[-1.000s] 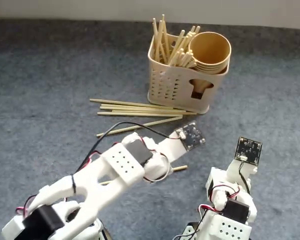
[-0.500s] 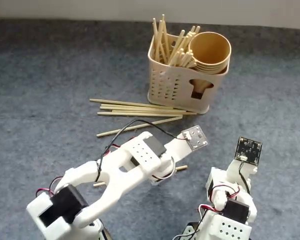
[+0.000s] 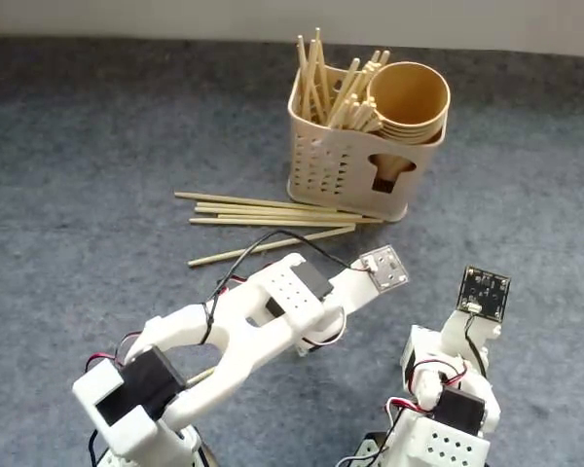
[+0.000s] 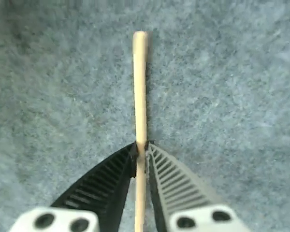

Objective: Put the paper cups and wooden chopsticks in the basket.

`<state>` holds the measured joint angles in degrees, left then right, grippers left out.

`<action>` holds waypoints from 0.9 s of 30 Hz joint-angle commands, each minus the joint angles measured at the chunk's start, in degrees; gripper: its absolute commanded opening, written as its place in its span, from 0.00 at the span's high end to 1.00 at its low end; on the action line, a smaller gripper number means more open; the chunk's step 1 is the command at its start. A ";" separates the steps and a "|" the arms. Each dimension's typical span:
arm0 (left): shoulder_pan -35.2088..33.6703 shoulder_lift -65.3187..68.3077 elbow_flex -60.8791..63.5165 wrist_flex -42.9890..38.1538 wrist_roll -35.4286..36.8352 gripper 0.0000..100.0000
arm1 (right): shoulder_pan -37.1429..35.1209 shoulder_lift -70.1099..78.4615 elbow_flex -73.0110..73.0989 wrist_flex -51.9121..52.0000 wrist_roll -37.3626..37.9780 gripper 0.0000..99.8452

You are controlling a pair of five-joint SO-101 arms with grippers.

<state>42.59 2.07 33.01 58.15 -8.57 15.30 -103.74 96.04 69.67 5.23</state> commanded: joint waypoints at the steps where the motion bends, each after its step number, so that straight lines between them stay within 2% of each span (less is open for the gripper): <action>1: 0.75 -0.75 -2.86 -0.09 -0.35 1.00 | 0.57 -0.31 8.75 0.31 0.00 0.99; 10: -0.04 -12.70 -0.31 2.37 -0.35 0.99 | 0.57 -0.31 8.75 0.31 0.00 0.99; 21: -5.76 -29.76 3.56 1.85 -0.26 0.99 | 0.57 -0.31 8.75 0.31 0.00 0.99; 27: -6.37 -35.38 3.56 -2.73 -0.18 0.99 | 0.57 -0.31 8.75 0.31 0.00 0.99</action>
<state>37.05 -28.44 37.32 58.59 -8.66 15.30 -103.74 96.04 69.67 5.23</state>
